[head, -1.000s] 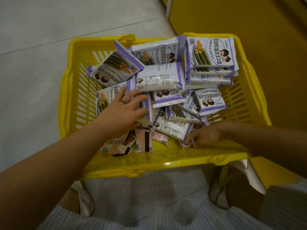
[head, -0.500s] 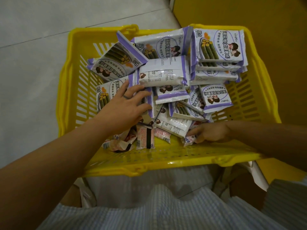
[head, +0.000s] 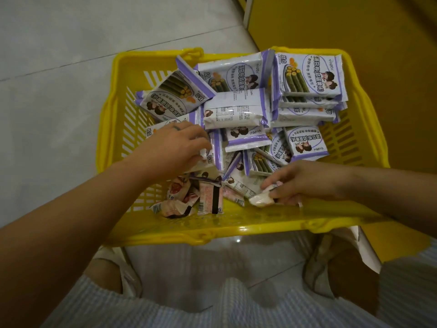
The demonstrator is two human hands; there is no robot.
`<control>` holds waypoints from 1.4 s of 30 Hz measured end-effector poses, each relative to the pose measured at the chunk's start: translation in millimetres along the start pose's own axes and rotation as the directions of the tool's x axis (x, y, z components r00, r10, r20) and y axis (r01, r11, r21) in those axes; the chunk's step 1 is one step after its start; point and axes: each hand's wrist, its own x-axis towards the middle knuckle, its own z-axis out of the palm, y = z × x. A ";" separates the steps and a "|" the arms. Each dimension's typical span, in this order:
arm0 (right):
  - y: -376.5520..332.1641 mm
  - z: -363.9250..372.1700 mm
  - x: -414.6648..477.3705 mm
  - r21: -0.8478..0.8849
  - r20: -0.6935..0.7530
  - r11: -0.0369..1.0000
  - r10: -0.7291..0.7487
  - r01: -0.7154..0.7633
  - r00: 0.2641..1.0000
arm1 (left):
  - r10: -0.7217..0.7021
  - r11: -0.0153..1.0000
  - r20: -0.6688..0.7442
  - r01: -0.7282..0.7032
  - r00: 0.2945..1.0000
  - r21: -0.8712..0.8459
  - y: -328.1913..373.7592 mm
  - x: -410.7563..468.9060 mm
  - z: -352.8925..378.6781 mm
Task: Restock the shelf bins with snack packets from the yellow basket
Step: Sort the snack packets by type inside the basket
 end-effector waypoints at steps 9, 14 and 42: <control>-32.1 45.8 29.5 -0.234 0.157 0.946 -0.191 0.225 0.969 | -0.012 1.000 -0.018 0.011 1.000 -0.012 1.9 -10.6 -6.8; 20.8 -4.2 24.2 -0.773 0.032 0.635 0.058 -0.012 0.998 | 0.063 0.998 0.020 -0.063 0.998 -0.003 19.7 -3.0 5.9; 64.5 -19.1 54.5 -0.836 -0.052 0.542 0.081 -0.088 0.995 | 0.254 0.964 -0.053 -0.249 0.966 0.094 25.4 20.3 42.2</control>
